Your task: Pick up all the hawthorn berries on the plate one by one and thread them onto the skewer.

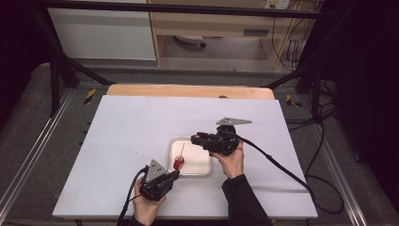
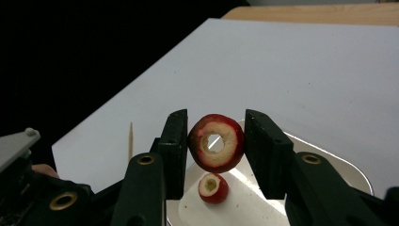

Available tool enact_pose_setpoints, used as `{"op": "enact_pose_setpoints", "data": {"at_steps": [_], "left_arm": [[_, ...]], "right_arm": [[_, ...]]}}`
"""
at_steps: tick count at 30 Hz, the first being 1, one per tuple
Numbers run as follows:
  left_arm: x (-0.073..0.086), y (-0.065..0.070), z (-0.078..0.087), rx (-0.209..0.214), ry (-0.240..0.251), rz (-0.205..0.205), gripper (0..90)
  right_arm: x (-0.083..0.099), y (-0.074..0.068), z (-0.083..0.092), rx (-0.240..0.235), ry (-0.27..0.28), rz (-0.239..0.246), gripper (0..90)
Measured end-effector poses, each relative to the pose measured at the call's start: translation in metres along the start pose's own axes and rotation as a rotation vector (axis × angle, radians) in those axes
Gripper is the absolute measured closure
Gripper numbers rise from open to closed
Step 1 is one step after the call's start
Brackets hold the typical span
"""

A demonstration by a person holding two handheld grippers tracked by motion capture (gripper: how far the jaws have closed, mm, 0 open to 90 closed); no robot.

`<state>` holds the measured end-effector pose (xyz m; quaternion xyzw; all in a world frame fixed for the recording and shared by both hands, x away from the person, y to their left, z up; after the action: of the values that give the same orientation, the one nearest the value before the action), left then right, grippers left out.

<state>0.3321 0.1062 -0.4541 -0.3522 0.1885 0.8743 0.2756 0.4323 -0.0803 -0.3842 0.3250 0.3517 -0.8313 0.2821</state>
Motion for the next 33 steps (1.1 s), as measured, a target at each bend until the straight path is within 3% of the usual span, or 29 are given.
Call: {"op": "enact_pose_setpoints", "data": {"at_steps": [8,18,33], "left_arm": [[-0.005,0.013,-0.006,0.027,0.0,0.001,88.5],[-0.01,0.021,-0.013,0.026,-0.008,0.013,88.6],[-0.015,0.023,-0.016,0.04,-0.003,0.037,88.6]], "right_arm": [[0.002,-0.001,0.012,-0.022,0.148,-0.033,61.7],[0.001,-0.007,0.012,-0.004,0.276,0.006,61.7],[0.006,-0.014,0.01,-0.017,0.299,0.026,61.8]]}}
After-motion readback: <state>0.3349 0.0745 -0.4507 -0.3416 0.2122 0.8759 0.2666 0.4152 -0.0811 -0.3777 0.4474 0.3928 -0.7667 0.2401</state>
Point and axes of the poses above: each handheld gripper's, and its own axes: z roughly backward along the jaws, x roughly out of its underside, y roughly to its right, the point moved 4 cm from there along -z, roughly forward along the jaws, and after that the axes turned 11 degrees about -y, right-handed, at the moved point
